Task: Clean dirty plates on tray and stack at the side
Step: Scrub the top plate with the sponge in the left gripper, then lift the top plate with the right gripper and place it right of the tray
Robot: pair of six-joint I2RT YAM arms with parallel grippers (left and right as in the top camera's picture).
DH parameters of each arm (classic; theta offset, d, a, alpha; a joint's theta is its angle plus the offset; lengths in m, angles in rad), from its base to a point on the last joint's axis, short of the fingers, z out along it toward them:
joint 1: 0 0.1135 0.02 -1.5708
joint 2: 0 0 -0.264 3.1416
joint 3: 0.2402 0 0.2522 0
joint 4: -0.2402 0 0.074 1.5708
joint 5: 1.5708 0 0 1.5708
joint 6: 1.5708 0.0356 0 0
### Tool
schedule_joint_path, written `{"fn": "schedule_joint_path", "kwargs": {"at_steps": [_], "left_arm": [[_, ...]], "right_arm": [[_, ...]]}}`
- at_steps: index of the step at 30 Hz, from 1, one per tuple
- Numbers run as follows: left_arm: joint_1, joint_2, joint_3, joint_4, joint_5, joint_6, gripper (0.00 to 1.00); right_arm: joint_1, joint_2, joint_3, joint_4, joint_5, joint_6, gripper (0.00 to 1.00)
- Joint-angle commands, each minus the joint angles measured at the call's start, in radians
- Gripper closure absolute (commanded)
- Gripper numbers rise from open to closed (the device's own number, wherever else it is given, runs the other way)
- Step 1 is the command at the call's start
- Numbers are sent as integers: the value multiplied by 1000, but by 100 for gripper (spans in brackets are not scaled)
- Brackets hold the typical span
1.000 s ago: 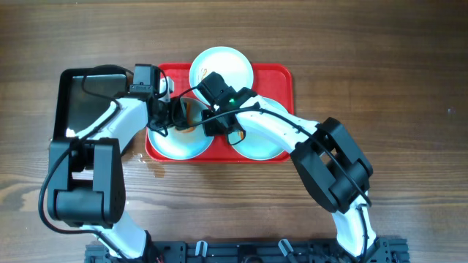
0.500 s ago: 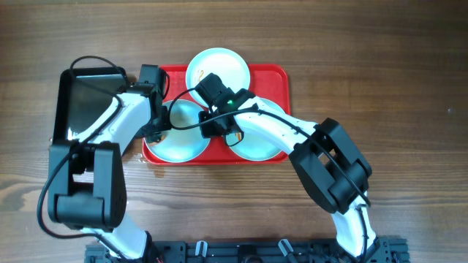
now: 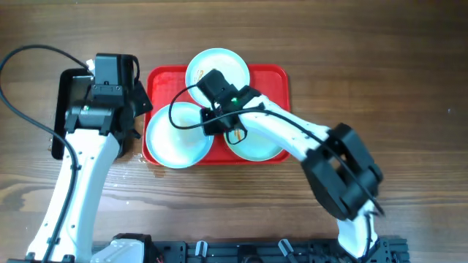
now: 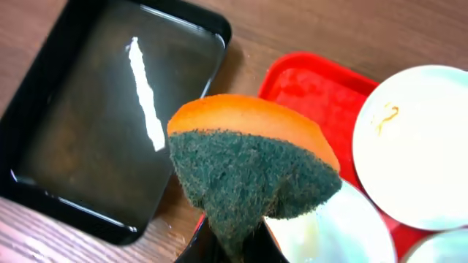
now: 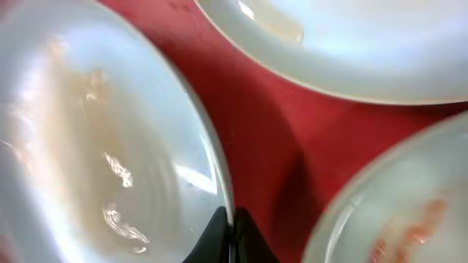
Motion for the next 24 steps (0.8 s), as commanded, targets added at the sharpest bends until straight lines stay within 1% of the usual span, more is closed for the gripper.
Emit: {"fn": "schedule_joint_path", "kwargs": {"at_steps": [1,2,3,5,9,13,15,18,21,24], "left_arm": [[5,-21,12,-40,50,-40,96],[5,-21,12,-59,51,-40,96],[5,-21,12,-73,52,-40,96],[5,-21,12,-87,52,-40,96],[10,-21,12,-114,51,-40,96],[55,-21,12,-161,52,-40,96],[77,-21,12,-170,52,-40,96],[103,-21,12,-180,63,-37,96],[103,-21,12,-180,119,-8,96],[103,-21,12,-182,127,-9,96]], "right_arm": [[6,-158,27,-32,173,-139,96],[6,-185,27,-56,238,-205,96],[6,-202,27,-77,306,-235,96],[6,-229,27,-110,435,-246,96],[26,-251,27,-110,497,-356,96],[106,-250,27,-98,808,-374,96],[144,-250,27,-91,917,-373,96],[209,-250,27,-68,1045,-373,96],[232,-250,27,-52,1143,-373,96],[242,-250,27,-42,1216,-407,96]]}}
